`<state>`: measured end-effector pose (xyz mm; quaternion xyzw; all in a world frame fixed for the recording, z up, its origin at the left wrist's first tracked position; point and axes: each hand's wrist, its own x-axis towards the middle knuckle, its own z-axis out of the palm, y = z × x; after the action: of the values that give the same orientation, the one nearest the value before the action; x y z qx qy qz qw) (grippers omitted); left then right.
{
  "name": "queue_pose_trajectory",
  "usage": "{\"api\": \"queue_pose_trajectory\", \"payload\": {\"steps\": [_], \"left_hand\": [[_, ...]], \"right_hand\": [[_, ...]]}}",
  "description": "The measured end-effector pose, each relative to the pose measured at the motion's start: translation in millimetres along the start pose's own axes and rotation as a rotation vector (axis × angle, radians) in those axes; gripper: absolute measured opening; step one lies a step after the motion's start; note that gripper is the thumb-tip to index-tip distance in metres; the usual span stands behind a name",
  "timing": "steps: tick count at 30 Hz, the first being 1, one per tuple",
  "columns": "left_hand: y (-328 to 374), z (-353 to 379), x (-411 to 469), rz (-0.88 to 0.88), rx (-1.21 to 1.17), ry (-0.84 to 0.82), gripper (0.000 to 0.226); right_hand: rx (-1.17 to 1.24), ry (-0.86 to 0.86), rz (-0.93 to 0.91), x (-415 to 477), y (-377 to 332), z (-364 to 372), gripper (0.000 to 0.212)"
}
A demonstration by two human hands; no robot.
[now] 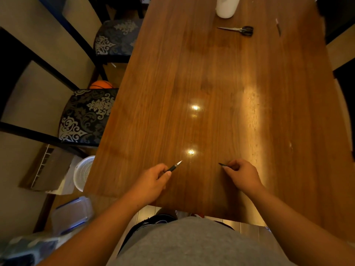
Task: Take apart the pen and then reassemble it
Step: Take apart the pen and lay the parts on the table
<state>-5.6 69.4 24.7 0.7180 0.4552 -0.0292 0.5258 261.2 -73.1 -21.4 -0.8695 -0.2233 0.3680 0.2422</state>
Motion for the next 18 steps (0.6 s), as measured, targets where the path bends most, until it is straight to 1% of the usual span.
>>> {"api": "queue_pose_trajectory", "payload": {"steps": [2,4,6,8,11,14,18], "left_hand": [[0.9,-0.1,2.7,-0.009,-0.006,-0.01,0.017],[1.8,0.1,6.0,-0.009,-0.027,-0.015,0.017],[4.0,1.3,9.0,-0.003,-0.038,-0.014,0.017],[8.9,3.9,10.2,0.015,-0.048,-0.021,0.018],[21.5,9.4,9.4,0.065,-0.059,-0.038,0.019],[37.5,13.3,7.9,0.133,-0.043,-0.011,0.016],[58.2,15.3,3.1,0.205,-0.019,-0.002,0.009]], "right_hand": [[0.007,0.003,0.001,-1.1,0.7,-1.6,0.01],[0.012,0.005,0.016,-3.8,1.2,-4.3,0.013],[0.023,0.004,0.02,-10.9,-1.4,-7.3,0.012],[0.078,-0.012,0.008,-22.6,-7.8,-8.8,0.008],[0.275,-0.137,-0.034,-46.3,-31.9,-5.5,0.004],[0.497,-0.257,-0.083,-67.3,-62.3,-1.5,0.004],[0.696,-0.236,-0.097,-78.7,-92.6,-7.0,0.009]]}}
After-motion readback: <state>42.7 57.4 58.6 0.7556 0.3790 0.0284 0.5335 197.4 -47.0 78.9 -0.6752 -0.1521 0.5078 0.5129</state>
